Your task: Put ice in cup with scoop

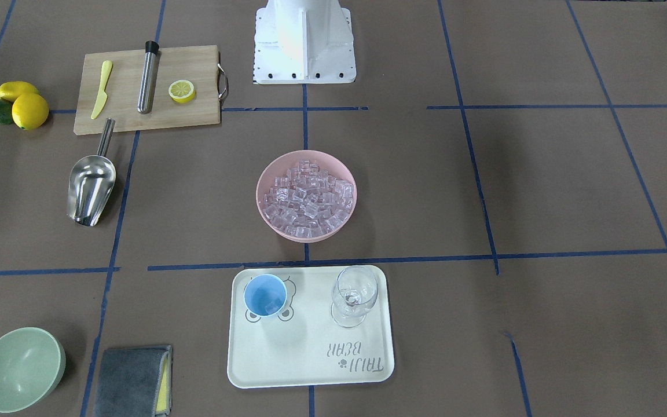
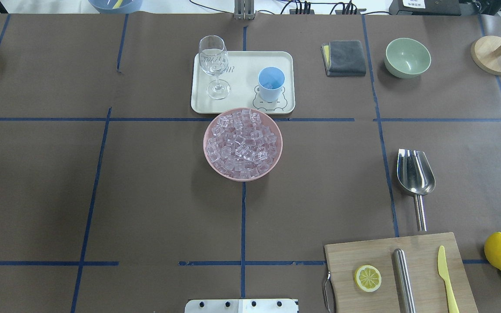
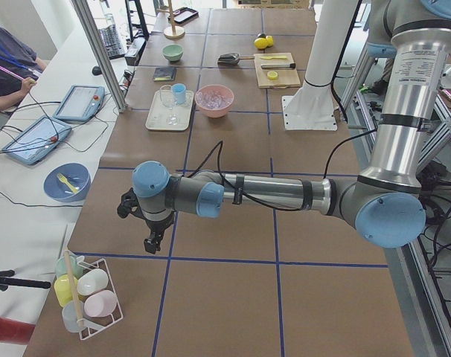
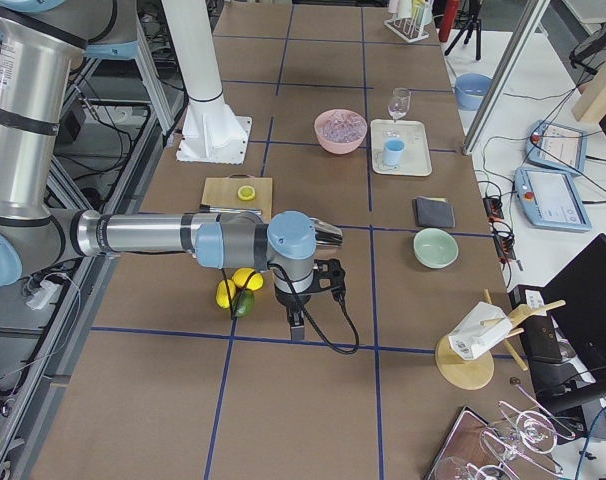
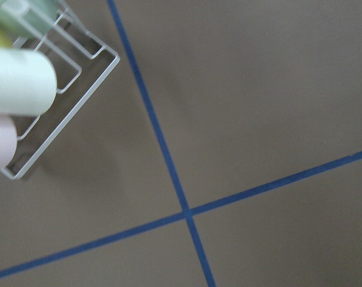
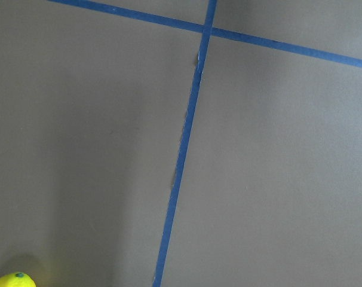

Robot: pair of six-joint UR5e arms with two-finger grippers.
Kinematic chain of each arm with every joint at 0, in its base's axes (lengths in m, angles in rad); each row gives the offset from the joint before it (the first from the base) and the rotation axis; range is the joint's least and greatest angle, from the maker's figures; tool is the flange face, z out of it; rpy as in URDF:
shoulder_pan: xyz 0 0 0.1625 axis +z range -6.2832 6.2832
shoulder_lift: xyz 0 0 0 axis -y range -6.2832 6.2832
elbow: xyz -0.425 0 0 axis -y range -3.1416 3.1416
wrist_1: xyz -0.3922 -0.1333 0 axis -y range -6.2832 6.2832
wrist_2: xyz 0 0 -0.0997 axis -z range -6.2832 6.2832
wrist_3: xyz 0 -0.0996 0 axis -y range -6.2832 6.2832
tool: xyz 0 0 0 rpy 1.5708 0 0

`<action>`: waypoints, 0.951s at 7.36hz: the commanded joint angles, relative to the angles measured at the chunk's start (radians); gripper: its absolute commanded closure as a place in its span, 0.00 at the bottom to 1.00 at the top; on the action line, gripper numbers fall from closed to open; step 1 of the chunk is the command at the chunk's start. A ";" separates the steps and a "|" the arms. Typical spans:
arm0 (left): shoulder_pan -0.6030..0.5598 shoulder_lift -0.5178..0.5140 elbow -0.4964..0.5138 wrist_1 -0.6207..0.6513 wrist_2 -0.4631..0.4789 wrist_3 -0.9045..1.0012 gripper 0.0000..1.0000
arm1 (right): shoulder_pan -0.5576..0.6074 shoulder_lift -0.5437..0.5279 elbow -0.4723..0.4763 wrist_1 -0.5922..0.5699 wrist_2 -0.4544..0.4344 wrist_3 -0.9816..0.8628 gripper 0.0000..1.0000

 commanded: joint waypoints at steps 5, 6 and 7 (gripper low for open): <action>-0.024 0.139 -0.113 -0.051 0.012 -0.040 0.00 | 0.000 0.034 -0.002 0.003 -0.009 -0.015 0.00; -0.024 0.139 -0.115 -0.050 0.010 -0.040 0.00 | 0.000 0.034 -0.002 0.003 -0.008 -0.009 0.00; -0.024 0.139 -0.116 -0.050 0.012 -0.040 0.00 | 0.000 0.034 -0.003 0.002 -0.005 -0.006 0.00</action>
